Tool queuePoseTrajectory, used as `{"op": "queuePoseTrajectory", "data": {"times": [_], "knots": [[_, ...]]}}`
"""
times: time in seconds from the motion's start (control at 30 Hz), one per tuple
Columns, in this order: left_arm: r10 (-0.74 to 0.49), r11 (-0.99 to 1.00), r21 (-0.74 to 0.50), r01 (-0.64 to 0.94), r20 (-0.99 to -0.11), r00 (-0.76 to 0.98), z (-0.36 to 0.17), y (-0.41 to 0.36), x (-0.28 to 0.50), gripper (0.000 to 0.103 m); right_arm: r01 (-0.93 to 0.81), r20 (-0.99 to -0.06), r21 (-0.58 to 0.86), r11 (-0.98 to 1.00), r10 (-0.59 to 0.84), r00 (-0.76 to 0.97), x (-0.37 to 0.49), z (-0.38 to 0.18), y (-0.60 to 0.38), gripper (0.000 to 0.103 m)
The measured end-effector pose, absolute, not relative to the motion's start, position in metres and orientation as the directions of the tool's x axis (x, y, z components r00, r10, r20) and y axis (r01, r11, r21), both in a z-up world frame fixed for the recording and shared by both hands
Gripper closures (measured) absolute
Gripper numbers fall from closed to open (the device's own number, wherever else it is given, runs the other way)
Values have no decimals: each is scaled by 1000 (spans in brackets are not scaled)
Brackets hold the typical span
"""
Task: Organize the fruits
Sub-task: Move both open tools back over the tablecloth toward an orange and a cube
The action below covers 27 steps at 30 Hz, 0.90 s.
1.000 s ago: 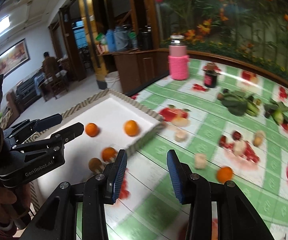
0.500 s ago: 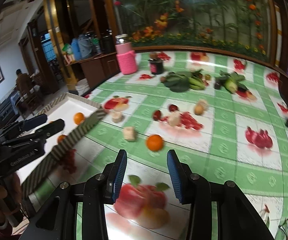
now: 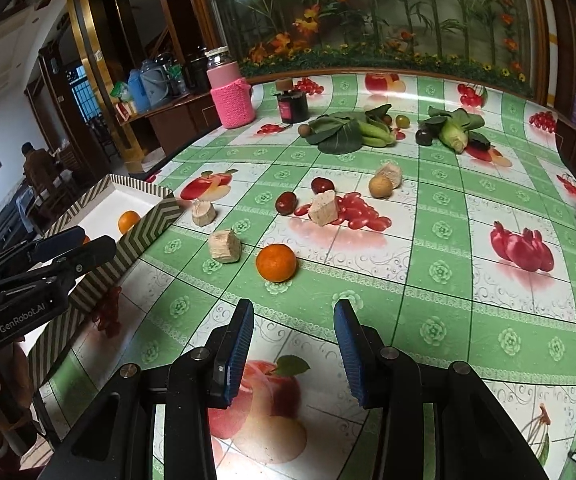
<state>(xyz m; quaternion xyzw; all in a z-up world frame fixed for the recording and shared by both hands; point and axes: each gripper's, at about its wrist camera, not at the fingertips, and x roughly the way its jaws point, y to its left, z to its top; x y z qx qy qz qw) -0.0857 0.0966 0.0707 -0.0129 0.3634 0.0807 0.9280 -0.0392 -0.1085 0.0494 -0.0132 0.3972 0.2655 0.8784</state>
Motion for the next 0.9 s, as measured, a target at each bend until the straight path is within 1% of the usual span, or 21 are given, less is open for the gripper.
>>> {"op": "queuePoseTrajectory", "data": {"times": [0.33,0.9], "knots": [[146,985,32,-170,-677,722,66,98,-83,42,-484,-695,189,854,465,549,-39,56,-100,63],[148,985,36,-172,-694,705,58,96,-72,42,-498,-720,189,846,464,516,-26,45,-88,63]]}}
